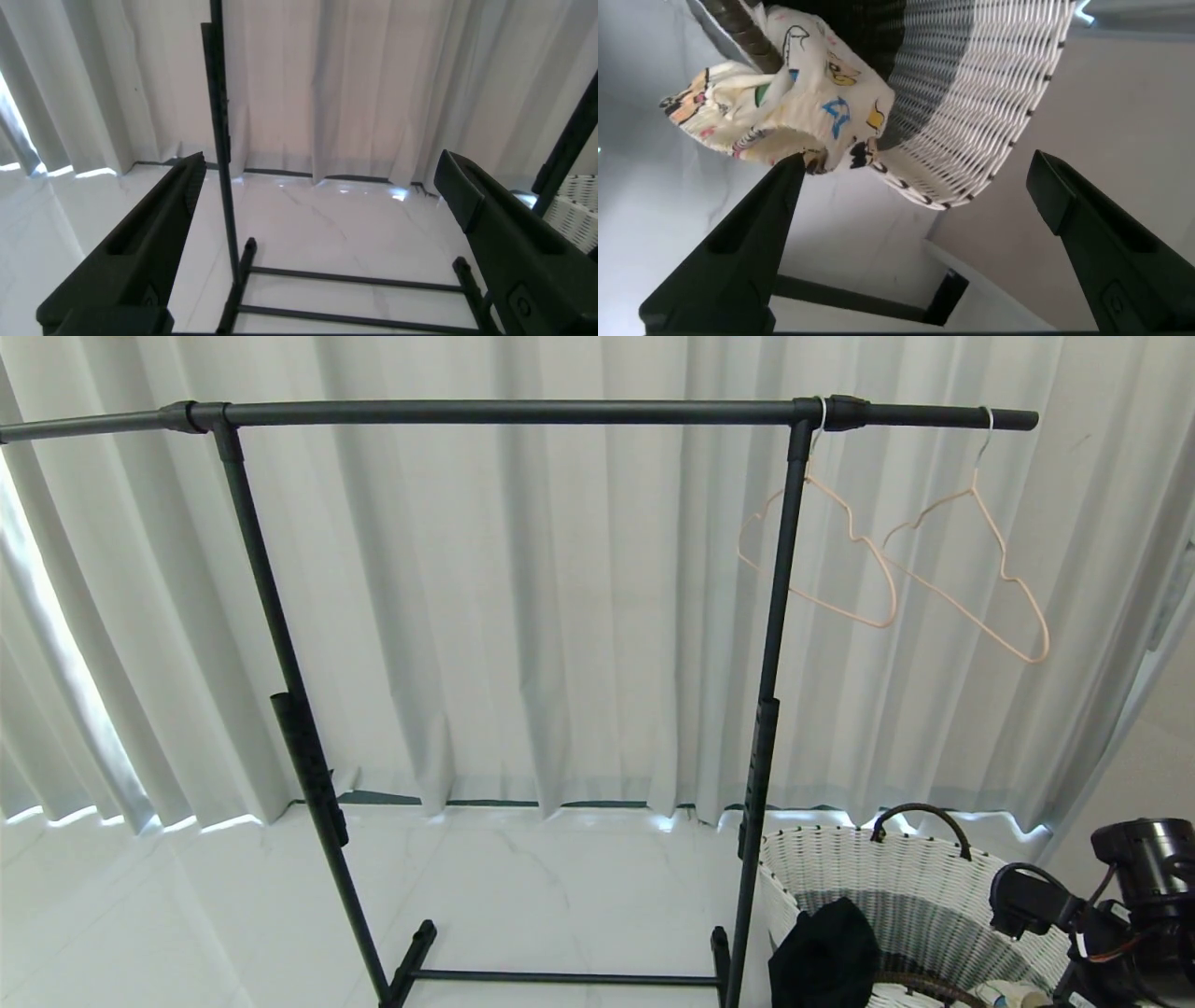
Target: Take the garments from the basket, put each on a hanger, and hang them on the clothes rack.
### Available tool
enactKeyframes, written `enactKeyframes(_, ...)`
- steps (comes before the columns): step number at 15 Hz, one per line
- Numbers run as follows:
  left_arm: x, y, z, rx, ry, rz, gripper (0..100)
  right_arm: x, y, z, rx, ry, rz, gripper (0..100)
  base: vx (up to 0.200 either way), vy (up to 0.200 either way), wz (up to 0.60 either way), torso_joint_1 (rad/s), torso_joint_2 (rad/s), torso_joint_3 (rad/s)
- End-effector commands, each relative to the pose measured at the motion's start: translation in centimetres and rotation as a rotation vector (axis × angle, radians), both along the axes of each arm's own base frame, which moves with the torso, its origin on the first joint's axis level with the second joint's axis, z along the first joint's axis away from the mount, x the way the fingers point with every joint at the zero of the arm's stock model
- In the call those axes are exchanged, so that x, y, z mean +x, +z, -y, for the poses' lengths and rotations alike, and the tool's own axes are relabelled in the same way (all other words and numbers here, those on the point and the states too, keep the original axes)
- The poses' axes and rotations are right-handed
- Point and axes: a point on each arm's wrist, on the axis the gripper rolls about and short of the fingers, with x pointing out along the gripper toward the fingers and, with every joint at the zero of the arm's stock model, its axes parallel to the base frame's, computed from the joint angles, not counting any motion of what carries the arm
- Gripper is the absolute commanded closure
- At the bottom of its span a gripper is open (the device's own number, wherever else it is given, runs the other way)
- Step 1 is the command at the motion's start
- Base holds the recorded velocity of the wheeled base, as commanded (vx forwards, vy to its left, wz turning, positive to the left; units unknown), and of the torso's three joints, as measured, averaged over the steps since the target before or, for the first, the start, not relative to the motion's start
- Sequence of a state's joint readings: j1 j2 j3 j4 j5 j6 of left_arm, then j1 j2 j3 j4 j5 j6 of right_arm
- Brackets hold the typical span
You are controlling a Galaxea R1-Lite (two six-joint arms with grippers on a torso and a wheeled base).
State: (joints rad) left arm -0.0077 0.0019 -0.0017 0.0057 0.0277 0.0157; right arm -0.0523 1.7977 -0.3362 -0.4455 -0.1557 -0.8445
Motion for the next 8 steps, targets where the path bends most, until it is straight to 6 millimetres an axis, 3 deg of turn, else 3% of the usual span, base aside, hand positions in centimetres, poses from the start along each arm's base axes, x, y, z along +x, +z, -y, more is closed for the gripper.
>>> enactKeyframes(1,0.0,0.0,0.0,0.0,0.001,0.0,0,0.5,-0.9,0.1,-0.001,-0.003,-0.012,0,0.0,0.0,0.0,0.0,0.0,0.0)
enactKeyframes(8,0.0,0.0,0.0,0.0,0.0,0.0,0,2.0,-2.6,0.1,0.036,0.05,0.013,0,0.0,0.0,0.0,0.0,0.0,0.0)
